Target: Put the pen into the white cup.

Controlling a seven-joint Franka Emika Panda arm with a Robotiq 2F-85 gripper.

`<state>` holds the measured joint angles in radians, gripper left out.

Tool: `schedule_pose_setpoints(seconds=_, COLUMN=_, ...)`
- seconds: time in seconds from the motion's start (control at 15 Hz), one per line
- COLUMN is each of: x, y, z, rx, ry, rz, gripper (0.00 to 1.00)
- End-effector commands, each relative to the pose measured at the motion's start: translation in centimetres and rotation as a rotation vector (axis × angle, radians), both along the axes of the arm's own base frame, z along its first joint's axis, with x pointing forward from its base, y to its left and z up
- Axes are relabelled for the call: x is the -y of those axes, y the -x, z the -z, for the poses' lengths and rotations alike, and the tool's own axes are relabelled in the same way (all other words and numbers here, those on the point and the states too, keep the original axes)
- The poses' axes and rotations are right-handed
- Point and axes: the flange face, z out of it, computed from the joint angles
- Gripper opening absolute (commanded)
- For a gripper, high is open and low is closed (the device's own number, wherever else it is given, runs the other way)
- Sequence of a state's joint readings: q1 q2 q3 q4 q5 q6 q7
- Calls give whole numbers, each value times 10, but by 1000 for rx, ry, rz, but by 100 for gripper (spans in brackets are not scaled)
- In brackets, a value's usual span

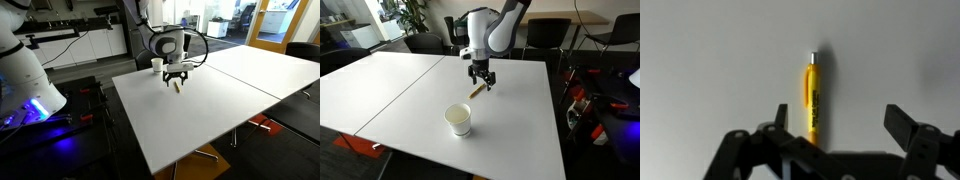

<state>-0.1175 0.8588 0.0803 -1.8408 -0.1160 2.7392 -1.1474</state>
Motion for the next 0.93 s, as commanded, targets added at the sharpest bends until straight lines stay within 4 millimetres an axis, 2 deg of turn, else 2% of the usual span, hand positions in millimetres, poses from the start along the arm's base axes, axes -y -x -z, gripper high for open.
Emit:
schedule_pose_setpoints(seconds=0.0, x=-5, y=-10, z=5, rx=-2, ry=2, rz=-5, gripper=89)
schedule_pose_setpoints(seconds=0.13, x=-6, y=-11, z=8, rx=-1, ry=0, rz=-8, gripper=87)
schedule_pose_setpoints(seconds=0.2, x=-7, y=-12, z=9, rx=-1, ry=-2, rz=-9, gripper=80)
schedule_pose_setpoints(seconds=0.27, x=-8, y=-12, z=10, rx=-1, ry=-4, rz=-10, gripper=82)
schedule_pose_setpoints(seconds=0.33, x=-8, y=-13, z=10, rx=0, ry=-4, rz=-10, gripper=79)
schedule_pose_setpoints(seconds=0.47, x=-8, y=-14, z=11, rx=0, ry=-5, rz=-10, gripper=66)
schedule_pose_setpoints(seconds=0.53, x=-8, y=-15, z=11, rx=1, ry=-6, rz=-9, gripper=52)
schedule_pose_setpoints(seconds=0.67, x=-8, y=-16, z=11, rx=0, ry=-6, rz=-10, gripper=33)
schedule_pose_setpoints(seconds=0.8, x=-9, y=-17, z=10, rx=-5, ry=-7, rz=-10, gripper=21)
schedule_pose_setpoints(seconds=0.87, x=-9, y=-18, z=9, rx=-3, ry=-8, rz=-10, gripper=12)
